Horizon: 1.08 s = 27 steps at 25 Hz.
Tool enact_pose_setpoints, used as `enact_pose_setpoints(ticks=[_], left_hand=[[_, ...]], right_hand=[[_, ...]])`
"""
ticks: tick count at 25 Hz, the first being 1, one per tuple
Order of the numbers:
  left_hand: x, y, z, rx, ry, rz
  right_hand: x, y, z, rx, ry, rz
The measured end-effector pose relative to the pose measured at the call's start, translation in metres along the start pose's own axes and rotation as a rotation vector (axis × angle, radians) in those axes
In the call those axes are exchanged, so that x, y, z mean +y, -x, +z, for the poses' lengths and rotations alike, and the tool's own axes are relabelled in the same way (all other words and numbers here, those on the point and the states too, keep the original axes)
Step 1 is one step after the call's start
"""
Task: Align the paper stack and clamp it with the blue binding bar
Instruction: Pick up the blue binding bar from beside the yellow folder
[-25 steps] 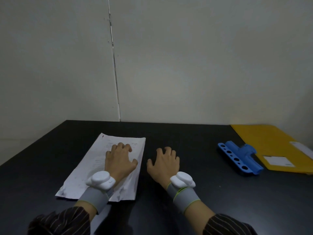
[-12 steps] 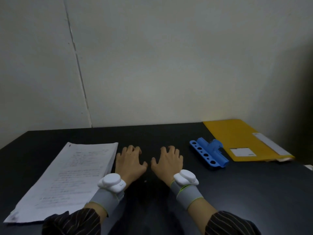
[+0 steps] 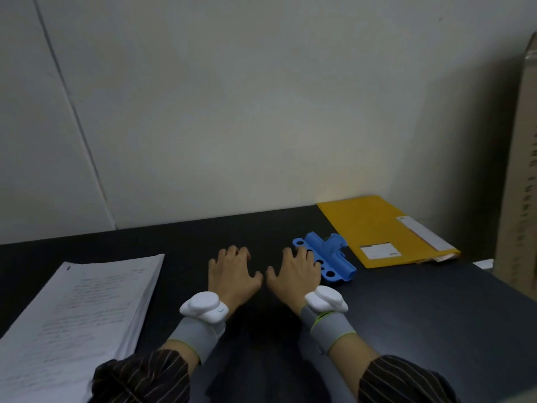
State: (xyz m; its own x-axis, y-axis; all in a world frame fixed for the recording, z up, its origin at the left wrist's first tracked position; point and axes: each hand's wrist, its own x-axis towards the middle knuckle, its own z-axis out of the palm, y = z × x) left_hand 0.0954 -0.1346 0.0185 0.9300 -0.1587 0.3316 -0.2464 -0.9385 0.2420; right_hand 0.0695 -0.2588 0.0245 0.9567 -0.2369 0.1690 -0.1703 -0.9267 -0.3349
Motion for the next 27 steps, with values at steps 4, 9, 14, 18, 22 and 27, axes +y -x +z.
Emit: enact_pose_setpoints(ticks=[4,9,14,18,22,27], left_hand=[[0.023,-0.013,0.01,0.007,0.003,0.013],[0.047,-0.031,0.026,-0.076,0.033,0.043],[0.063,-0.042,0.043,-0.106,-0.013,-0.01],[0.068,-0.048,0.052,-0.16,-0.046,-0.029],[0.07,-0.052,0.062,-0.206,-0.081,-0.039],[0.077,-0.057,0.072,-0.208,-0.072,-0.02]], right_hand=[[0.021,-0.012,0.0,0.033,0.029,0.03],[0.049,-0.031,-0.004,0.055,0.05,0.071],[0.071,-0.052,-0.007,0.099,0.057,0.082],[0.087,-0.07,-0.01,0.122,0.073,0.089],[0.101,-0.088,-0.009,0.122,0.075,0.123],[0.115,-0.103,0.001,0.084,0.04,0.187]])
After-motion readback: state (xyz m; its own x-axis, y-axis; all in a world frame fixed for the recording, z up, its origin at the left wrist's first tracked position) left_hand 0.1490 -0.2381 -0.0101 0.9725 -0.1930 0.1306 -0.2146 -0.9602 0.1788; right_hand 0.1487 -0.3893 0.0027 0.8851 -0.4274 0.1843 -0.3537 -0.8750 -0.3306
